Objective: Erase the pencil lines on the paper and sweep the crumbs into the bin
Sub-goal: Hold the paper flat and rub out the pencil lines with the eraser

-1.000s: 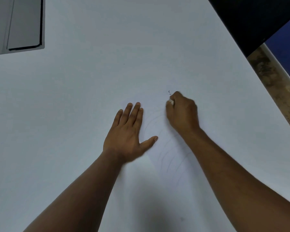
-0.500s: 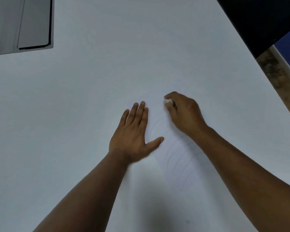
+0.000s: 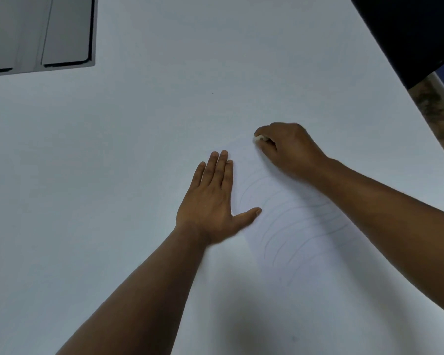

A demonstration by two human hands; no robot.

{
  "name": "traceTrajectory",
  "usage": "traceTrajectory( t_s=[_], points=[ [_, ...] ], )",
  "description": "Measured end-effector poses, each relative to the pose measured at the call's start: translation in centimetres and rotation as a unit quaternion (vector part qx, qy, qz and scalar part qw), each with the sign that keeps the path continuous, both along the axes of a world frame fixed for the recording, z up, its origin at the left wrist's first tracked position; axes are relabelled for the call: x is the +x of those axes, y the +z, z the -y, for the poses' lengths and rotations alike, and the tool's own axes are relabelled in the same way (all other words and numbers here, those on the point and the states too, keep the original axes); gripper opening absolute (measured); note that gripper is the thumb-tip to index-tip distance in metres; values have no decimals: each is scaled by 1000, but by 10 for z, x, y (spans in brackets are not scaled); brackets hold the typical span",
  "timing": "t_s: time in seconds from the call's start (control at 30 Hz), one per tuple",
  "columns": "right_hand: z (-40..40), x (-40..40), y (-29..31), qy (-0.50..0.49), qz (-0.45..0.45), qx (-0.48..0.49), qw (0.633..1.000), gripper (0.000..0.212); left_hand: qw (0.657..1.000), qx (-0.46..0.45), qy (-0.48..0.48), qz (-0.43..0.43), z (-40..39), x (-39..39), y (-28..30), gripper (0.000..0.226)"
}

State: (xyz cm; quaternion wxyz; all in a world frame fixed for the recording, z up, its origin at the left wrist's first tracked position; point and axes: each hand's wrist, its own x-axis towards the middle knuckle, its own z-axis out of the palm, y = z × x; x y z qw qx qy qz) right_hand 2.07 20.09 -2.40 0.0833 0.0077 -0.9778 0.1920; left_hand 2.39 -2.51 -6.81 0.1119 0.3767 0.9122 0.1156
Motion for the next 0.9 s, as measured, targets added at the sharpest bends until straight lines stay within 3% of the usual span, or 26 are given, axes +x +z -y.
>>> traceTrajectory(
  t_s=[0.2,0.4,0.57,0.67,0.9],
  points=[
    [35,34,-7,154,18,26,988,20,1000,7,0,-9,1,0,-3,110],
    [-3,-2,-2,27,-14,44,999,20,1000,4,2,-1,1,0,1,109],
    [28,3,-1,71,15,-10,997,21,1000,19,2,-9,1,0,-2,110],
    [41,4,-6,92,35,4,995,23,1000,24,2,-6,0,0,-3,111],
    [20,-30,-9,-8,10,2,1000,31,1000,3,4,-4,0,1,0,110]
  ],
)
